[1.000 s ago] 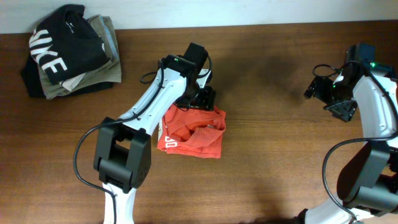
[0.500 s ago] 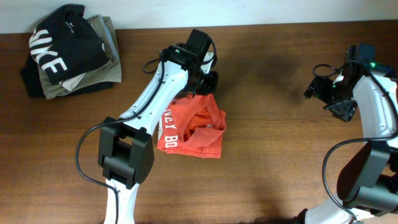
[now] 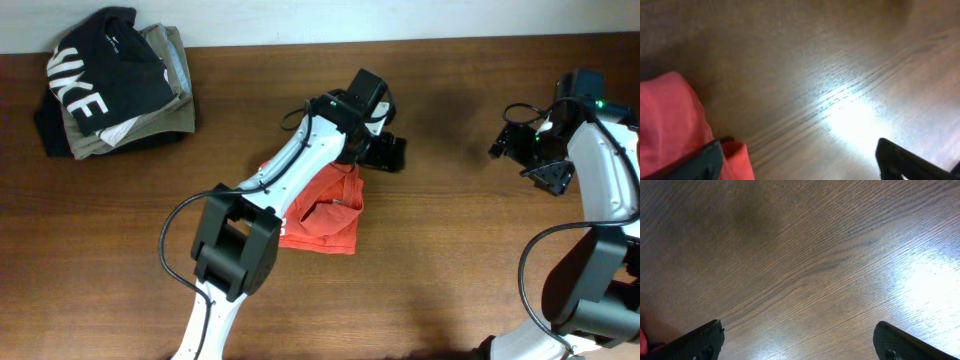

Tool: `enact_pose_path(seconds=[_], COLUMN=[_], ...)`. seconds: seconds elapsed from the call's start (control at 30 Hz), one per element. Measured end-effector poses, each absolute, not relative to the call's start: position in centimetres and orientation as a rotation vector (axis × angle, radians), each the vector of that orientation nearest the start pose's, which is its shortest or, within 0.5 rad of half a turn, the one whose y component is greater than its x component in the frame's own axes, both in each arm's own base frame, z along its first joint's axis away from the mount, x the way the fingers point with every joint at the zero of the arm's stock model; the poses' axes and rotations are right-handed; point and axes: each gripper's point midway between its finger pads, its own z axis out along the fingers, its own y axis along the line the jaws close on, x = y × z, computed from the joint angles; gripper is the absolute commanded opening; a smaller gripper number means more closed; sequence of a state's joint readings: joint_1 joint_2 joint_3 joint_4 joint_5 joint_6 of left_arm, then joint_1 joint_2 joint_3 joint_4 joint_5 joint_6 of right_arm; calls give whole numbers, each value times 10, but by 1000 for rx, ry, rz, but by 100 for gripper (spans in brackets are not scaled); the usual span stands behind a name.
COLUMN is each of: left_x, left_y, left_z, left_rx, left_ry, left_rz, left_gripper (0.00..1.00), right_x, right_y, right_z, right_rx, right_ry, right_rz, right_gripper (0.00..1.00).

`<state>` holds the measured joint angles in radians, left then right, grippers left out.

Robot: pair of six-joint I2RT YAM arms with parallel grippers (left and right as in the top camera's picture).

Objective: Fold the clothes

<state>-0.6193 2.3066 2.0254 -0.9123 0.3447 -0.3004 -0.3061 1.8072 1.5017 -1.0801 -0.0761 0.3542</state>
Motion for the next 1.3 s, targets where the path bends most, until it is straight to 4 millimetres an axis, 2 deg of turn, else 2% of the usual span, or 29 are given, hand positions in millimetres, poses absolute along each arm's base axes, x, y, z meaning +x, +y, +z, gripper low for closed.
enact_pose_path(seconds=[0.07,0.1,0.17,0.23,0.3,0.37,0.4,0.43,0.57,0.67,0.7,0.73,0.8,0.9,0.93,1.0,1.2,1.27,1.3], left_x=[399,401,406,403,392,373,360,356,323,303,297,294,291,288,287,288,284,279,274], left_y=[-351,-347,-331,-305,-264,-231,-216,-214,-209,-204,-206,-208,-217,-226,-228,-232,-240,-247,-251], left_z=[85,94,133,185,236,248,242,231,147,98,82,75,66,65,66,66,69,75,77], left_rx=[546,551,573,588,568,563,586,615,695,691,685,680,657,660,666,669,679,716,741], left_ry=[2861,2859,2835,2797,2768,2831,2904,2941,3201,3315,3335,3343,3335,3328,3326,3314,3308,3309,3313], left_rz=[-661,-649,-623,-602,-549,-487,-446,-428,-354,-352,-389,-426,-520,-584,-598,-615,-672,-678,-678], left_gripper=[99,99,99,99,91,89,89,89,89,89,80,76,71,52,33,0,0,2,7], right_x=[365,365,365,365,365,365,365,365,365,365,365,366,365,365,365,365,365,365,365], right_y=[-102,-102,-102,-102,-102,-102,-102,-102,-102,-102,-102,-102,-102,-102,-102,-102,-102,-102,-102], right_z=[112,112,112,112,112,113,112,112,112,113,112,113,113,112,112,112,112,112,112], right_rx=[949,949,949,949,950,949,949,949,948,947,949,948,948,948,948,949,950,948,949], right_ry=[2800,2800,2800,2801,2799,2799,2799,2800,2799,2799,2800,2798,2799,2800,2799,2800,2800,2800,2800], right_rz=[119,119,119,119,119,119,119,119,119,120,120,120,120,120,120,120,120,120,120], right_gripper=[99,99,99,99,99,99,99,99,99,99,99,99,99,99,99,99,99,99,99])
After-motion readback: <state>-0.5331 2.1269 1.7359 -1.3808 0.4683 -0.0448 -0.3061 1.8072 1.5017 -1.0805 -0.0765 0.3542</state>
